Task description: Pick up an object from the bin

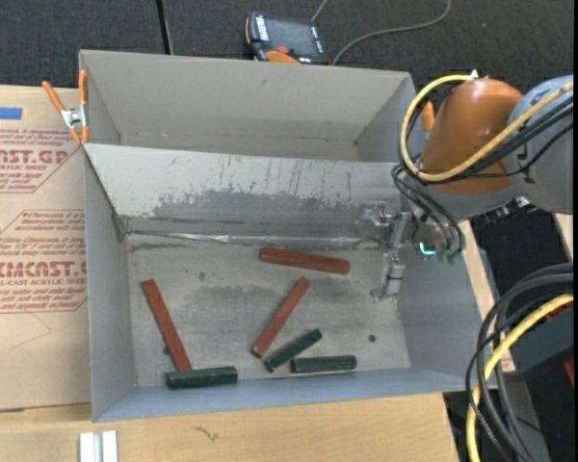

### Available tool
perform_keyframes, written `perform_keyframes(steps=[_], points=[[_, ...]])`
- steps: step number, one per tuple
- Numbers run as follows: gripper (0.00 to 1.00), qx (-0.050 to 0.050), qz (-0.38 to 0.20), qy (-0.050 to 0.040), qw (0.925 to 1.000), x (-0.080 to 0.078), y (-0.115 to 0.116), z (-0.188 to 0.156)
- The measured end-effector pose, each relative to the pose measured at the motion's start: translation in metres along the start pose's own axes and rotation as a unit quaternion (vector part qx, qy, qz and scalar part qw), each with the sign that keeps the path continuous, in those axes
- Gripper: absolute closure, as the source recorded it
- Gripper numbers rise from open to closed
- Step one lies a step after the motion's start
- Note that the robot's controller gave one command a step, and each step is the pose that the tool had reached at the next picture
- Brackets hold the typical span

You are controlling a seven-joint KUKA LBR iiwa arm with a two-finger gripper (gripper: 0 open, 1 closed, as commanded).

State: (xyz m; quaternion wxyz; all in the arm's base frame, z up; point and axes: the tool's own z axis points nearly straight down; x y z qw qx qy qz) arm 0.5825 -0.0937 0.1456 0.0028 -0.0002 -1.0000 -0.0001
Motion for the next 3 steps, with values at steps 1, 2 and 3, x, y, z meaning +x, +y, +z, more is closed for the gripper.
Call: perform_keyframes(steps=[1,2,3], points=[[0.0,-0.002,0.112,-0.0012,0.9937,-0.009,0.064,0.06],[0.0,0.0,0.107,-0.0026,0.9943,-0.008,0.067,0.077],[1.0,0.0,0.107,-0.0037,0.9943,-0.008,0.066,0.076]])
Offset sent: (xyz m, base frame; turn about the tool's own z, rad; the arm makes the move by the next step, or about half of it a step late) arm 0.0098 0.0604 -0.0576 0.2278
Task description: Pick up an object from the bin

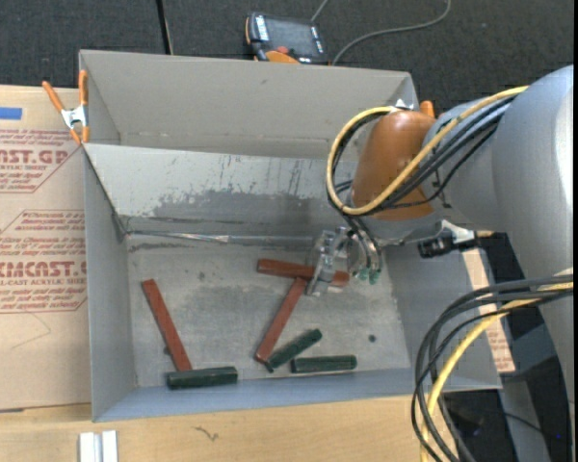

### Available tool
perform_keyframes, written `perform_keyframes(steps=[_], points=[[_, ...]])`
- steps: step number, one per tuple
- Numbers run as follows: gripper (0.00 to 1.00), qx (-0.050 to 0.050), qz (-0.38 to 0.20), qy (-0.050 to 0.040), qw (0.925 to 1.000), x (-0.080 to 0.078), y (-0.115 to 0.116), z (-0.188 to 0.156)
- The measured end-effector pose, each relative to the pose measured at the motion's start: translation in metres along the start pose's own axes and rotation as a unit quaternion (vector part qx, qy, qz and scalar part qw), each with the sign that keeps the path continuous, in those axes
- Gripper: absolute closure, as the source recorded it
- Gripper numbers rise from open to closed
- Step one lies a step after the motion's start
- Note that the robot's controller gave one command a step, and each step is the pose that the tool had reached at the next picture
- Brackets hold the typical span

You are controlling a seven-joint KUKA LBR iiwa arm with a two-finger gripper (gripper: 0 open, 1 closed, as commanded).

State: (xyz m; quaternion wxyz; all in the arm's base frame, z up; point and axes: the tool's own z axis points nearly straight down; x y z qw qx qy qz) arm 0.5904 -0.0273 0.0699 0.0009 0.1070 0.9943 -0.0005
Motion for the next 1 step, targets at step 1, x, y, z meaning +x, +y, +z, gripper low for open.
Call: perform_keyframes(steps=[1], points=[[1.0,-0.001,-0.027,-0.004,0.9996,0.0188,0.0069,-0.1337]])
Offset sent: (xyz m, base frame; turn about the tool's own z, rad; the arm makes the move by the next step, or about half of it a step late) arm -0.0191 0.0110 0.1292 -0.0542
